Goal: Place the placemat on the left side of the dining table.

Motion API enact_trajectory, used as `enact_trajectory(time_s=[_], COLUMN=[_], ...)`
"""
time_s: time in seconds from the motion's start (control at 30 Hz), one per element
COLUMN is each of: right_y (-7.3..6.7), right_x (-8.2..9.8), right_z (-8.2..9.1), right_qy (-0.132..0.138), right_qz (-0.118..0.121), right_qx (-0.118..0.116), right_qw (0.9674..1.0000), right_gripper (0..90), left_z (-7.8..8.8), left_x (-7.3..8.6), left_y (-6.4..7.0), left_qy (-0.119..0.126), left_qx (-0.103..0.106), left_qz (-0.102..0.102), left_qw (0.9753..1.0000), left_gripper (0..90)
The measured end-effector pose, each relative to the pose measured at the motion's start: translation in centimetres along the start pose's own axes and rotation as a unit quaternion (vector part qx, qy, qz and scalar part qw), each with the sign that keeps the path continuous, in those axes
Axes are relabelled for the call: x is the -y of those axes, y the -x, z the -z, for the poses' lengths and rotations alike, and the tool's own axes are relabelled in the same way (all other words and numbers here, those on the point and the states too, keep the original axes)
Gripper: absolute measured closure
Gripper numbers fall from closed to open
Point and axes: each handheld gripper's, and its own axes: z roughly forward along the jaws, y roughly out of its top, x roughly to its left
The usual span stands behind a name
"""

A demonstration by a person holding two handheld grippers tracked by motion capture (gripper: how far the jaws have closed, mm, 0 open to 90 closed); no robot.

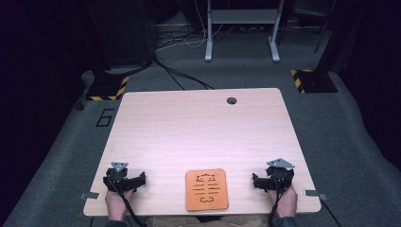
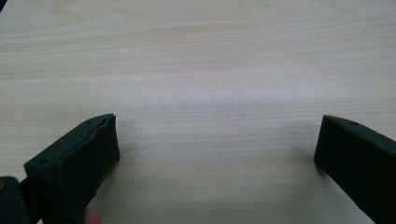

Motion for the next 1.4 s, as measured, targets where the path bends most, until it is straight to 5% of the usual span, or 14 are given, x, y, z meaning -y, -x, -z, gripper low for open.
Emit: enact_trajectory(time_s=[0.93, 1.4], right_y=[-0.1, -2.2], right_x=[-0.3, -0.8], right_z=[0.0, 0.9], right_qy=[-0.011, 0.000], right_qz=[-0.002, 0.007], right_qx=[0.000, -0.051], right_qw=[0.9999, 0.9986], right_gripper=[0.0, 0.0], left_z=[0.0, 0.0], left_x=[0.0, -0.1], left_y=[0.1, 0.1], left_qy=[0.002, 0.000], left_qx=[-0.002, 0.003], left_qz=[-0.005, -0.005], left_qw=[1.0000, 1.0000], left_gripper=[0.0, 0.0])
